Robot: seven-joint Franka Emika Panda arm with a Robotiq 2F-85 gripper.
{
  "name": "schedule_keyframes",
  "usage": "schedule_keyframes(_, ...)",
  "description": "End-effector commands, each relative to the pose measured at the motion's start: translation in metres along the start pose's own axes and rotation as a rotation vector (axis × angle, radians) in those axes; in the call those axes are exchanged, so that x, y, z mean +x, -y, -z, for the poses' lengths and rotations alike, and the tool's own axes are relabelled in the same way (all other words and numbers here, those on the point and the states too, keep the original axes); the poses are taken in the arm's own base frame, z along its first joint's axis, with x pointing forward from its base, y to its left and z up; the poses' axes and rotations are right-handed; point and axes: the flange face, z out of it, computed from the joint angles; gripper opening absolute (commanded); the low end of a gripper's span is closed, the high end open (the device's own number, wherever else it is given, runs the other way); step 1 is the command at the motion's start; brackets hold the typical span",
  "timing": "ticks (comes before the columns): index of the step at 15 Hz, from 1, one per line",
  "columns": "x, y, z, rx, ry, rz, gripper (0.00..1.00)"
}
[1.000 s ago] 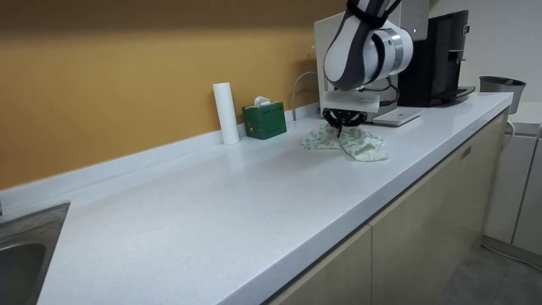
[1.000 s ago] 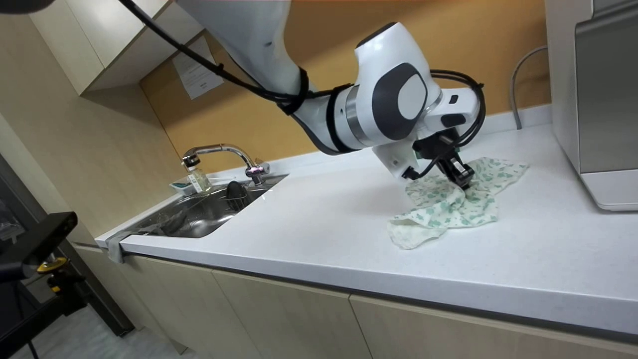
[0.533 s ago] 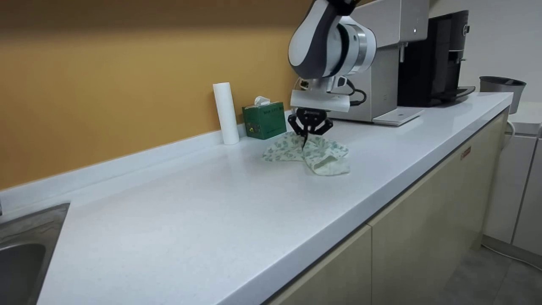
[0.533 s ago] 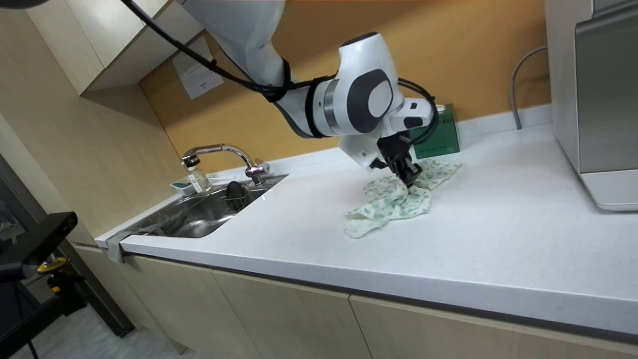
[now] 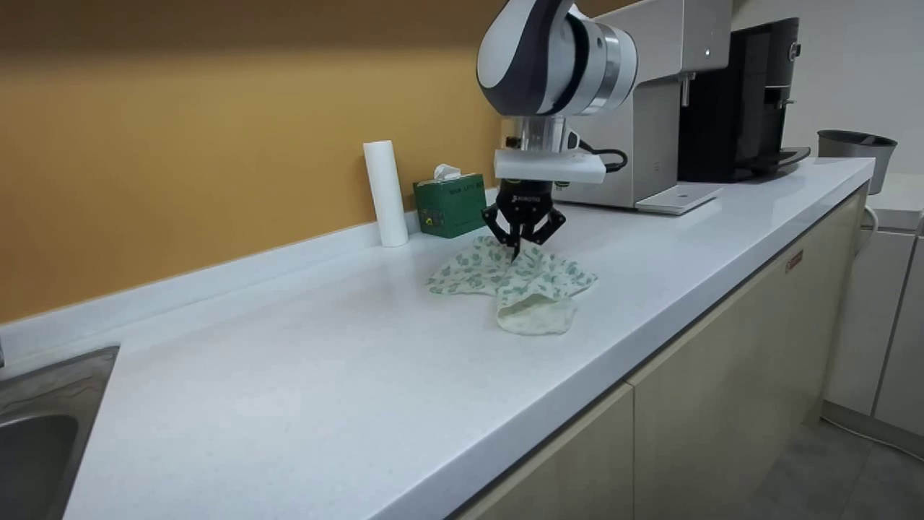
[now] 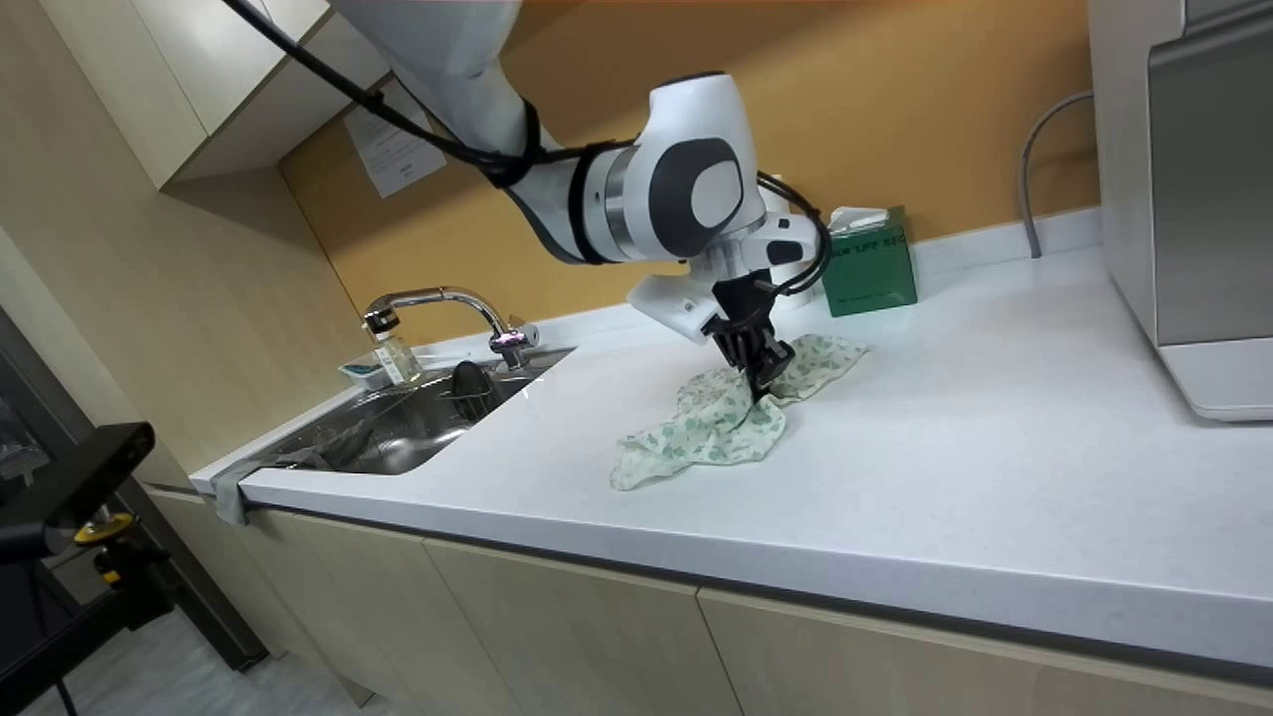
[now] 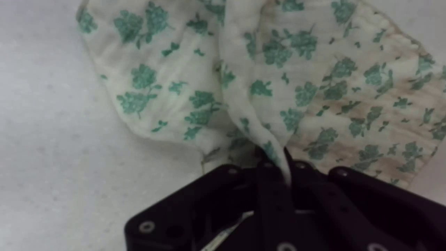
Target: Wipe the counter with the towel
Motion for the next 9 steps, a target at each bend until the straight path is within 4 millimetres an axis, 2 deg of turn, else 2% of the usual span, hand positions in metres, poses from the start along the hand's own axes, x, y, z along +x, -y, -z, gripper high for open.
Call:
schedule_keyframes(1,-0.03,-0.041,-0.012,-0.091,0.073,-0.016,0.01)
schedule_keyframes(5,-0.043,-0.087,0.003,-0.151,0.07,-0.084,0.01)
schedule_keyframes(9,-0.045,-0.149,0.018,-0.226,0.035,-0.203,0.01)
